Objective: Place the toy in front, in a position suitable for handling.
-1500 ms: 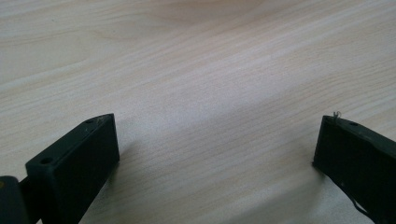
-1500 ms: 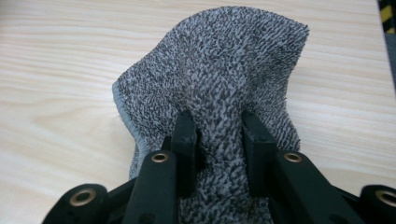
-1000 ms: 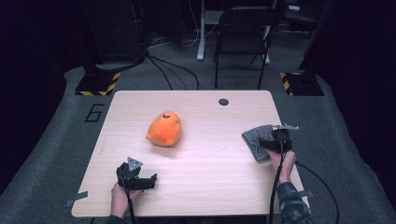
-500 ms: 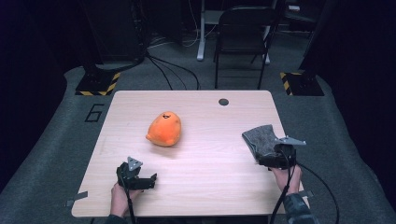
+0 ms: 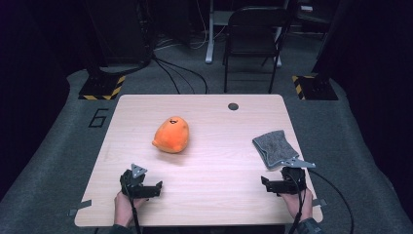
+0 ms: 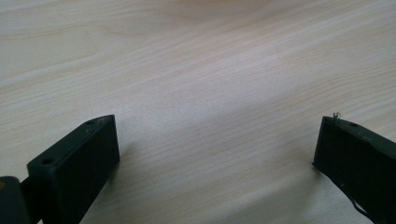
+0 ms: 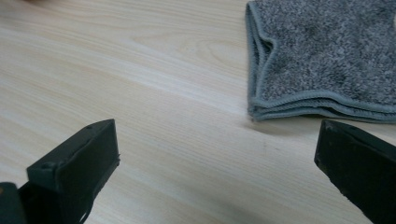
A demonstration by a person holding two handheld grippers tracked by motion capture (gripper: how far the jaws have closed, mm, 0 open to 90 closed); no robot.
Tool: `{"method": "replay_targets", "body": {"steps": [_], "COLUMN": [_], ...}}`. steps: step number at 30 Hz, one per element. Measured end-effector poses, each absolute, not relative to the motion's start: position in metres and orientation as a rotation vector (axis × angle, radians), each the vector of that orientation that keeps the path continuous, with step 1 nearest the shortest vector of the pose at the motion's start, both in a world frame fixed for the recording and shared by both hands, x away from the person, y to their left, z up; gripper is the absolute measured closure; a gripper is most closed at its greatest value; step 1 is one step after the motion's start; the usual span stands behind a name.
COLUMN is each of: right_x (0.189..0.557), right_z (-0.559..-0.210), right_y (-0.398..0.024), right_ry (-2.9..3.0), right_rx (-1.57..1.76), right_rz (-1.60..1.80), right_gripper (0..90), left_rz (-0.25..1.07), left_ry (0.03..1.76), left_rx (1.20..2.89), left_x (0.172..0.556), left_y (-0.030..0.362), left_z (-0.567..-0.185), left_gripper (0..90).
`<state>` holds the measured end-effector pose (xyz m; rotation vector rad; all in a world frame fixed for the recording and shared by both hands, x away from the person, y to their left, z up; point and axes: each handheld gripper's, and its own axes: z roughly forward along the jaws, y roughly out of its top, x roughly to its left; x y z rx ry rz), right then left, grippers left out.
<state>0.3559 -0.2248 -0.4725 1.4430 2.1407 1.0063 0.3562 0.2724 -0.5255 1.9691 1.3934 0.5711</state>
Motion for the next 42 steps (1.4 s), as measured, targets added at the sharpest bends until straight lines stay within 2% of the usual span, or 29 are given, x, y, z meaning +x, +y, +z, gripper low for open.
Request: {"method": "replay_targets", "body": {"steps": [9, 19, 29, 42], "right_x": [0.354, 0.354, 0.349, 0.348], "right_z": [-0.477, -0.485, -0.484, -0.486], "right_y": [-0.227, -0.23, -0.238, -0.243], "right_ry": [2.168, 2.206, 2.183, 2.188], "right_rx": [1.428, 1.403, 1.444, 1.45], "right_rz": [0.989, 0.927, 0.942, 0.937], "right_gripper": [0.0, 0.0, 0.0, 0.0], "left_rz": [0.567, 0.576, 0.552, 0.603], "left_ry": [1.323, 1.345, 1.338, 1.253], "left_rx": [1.979, 1.911, 1.887, 1.899], "left_x": [0.361, 0.373, 0.397, 0.428], "left_y": [0.26, 0.267, 0.263, 0.248], "left_z": [-0.502, -0.48, -0.464, -0.436], "left_gripper": [0.0, 0.0, 0.0, 0.0]}}
